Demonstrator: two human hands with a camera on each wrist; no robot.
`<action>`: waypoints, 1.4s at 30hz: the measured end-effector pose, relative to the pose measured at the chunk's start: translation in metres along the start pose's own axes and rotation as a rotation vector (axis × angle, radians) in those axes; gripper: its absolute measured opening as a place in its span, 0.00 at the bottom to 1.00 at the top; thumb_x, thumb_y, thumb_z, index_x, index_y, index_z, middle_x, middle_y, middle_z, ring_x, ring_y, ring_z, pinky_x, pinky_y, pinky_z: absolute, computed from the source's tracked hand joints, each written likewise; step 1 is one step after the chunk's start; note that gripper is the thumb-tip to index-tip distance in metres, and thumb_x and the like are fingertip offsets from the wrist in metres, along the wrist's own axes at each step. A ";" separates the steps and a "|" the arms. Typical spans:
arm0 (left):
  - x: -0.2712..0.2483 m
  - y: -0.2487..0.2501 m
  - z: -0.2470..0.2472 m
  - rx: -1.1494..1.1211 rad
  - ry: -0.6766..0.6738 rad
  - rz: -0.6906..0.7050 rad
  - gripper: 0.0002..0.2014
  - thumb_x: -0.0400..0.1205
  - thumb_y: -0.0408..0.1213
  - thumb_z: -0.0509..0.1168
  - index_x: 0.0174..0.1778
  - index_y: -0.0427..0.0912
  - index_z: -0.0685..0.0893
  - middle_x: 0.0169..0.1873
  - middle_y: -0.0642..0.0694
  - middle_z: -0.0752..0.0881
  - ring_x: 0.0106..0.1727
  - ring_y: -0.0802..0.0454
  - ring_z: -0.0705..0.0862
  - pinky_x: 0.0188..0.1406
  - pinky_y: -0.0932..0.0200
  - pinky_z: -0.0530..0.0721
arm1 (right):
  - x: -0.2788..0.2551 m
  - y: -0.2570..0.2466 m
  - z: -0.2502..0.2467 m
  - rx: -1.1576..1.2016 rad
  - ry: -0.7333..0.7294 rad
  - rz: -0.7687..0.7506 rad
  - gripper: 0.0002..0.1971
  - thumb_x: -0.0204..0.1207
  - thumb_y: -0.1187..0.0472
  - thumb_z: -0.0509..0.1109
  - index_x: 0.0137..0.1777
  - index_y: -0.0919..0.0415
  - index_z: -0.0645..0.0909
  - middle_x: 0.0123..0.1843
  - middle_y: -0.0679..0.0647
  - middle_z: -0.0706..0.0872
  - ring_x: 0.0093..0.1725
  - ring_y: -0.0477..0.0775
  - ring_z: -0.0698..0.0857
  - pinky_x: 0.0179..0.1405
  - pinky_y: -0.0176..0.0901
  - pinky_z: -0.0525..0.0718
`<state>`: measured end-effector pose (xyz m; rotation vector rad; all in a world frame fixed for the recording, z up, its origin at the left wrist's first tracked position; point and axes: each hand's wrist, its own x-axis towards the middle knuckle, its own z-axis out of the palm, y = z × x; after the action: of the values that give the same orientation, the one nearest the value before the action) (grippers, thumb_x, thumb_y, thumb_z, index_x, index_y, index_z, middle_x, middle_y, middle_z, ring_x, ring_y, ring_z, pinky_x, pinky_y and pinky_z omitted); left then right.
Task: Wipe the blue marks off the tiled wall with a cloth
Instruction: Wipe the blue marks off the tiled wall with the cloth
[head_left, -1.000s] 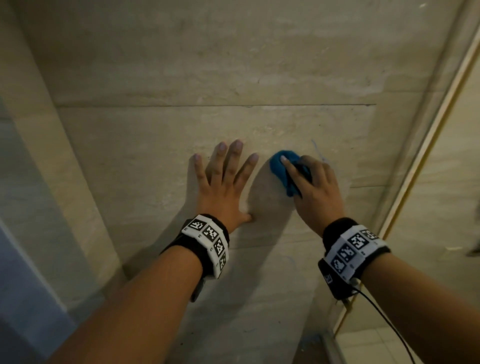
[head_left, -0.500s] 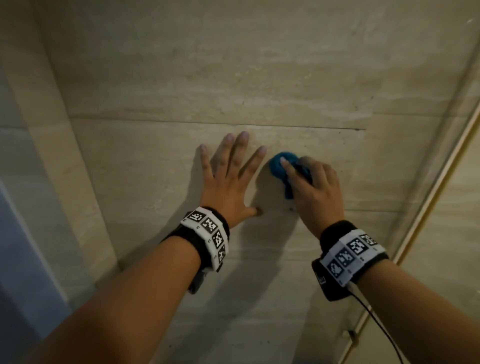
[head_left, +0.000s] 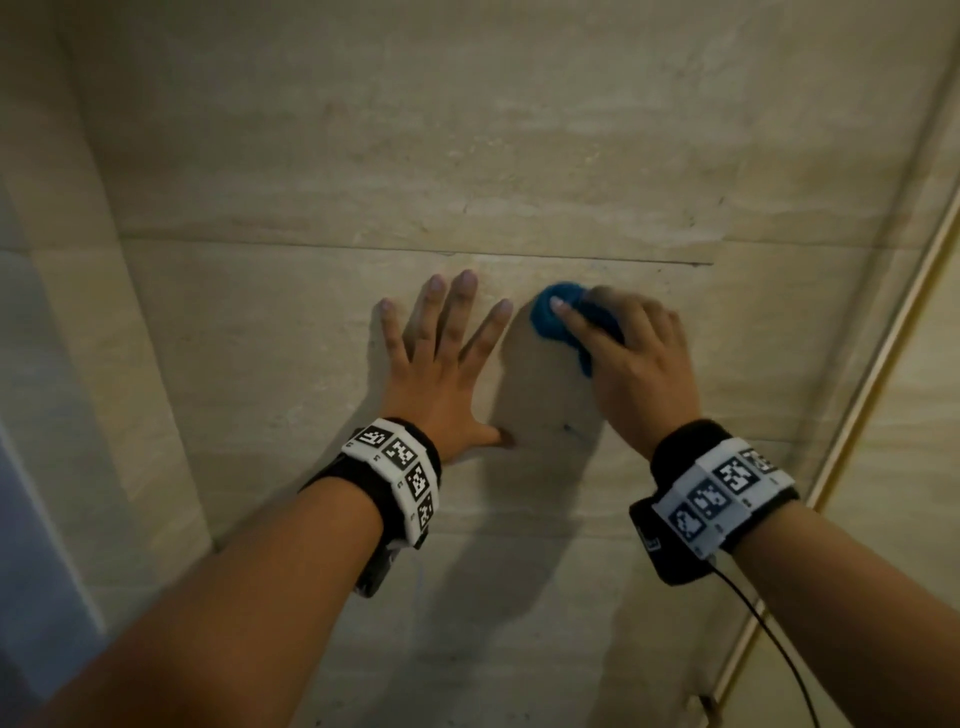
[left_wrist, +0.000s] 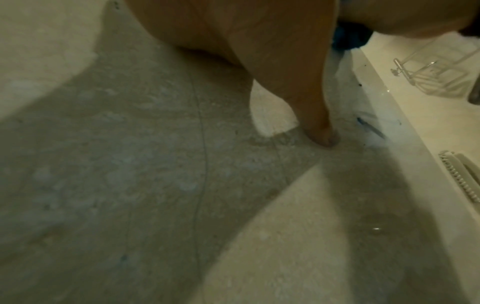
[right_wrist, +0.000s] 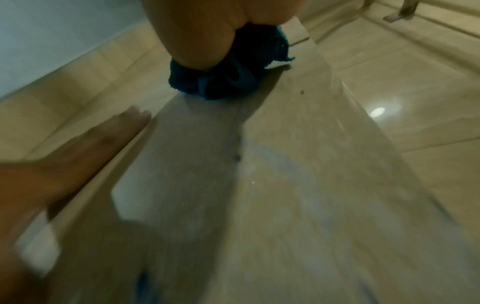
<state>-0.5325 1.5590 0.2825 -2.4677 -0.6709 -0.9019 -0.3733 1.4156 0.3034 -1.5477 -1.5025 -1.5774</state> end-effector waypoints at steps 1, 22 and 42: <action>0.000 0.000 0.001 0.002 0.006 0.001 0.72 0.53 0.83 0.62 0.80 0.52 0.25 0.76 0.42 0.19 0.78 0.38 0.23 0.71 0.22 0.31 | 0.011 0.006 -0.003 -0.009 0.019 0.032 0.21 0.75 0.67 0.67 0.69 0.57 0.79 0.65 0.59 0.74 0.57 0.65 0.73 0.51 0.57 0.71; 0.000 0.001 -0.002 -0.023 -0.042 -0.015 0.72 0.55 0.81 0.63 0.77 0.52 0.20 0.73 0.43 0.15 0.75 0.38 0.17 0.71 0.22 0.30 | 0.010 0.031 -0.021 0.022 0.082 0.261 0.18 0.76 0.69 0.63 0.65 0.60 0.83 0.60 0.66 0.82 0.52 0.66 0.75 0.51 0.59 0.79; -0.010 0.026 -0.003 -0.019 -0.241 0.009 0.71 0.61 0.76 0.67 0.69 0.54 0.11 0.68 0.42 0.10 0.68 0.37 0.10 0.65 0.22 0.22 | -0.018 -0.002 -0.014 -0.042 -0.007 0.213 0.22 0.71 0.69 0.64 0.64 0.56 0.84 0.53 0.62 0.81 0.46 0.60 0.71 0.42 0.51 0.76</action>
<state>-0.5260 1.5342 0.2719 -2.6194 -0.7322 -0.6150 -0.3757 1.3970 0.2902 -1.6767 -1.2677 -1.4913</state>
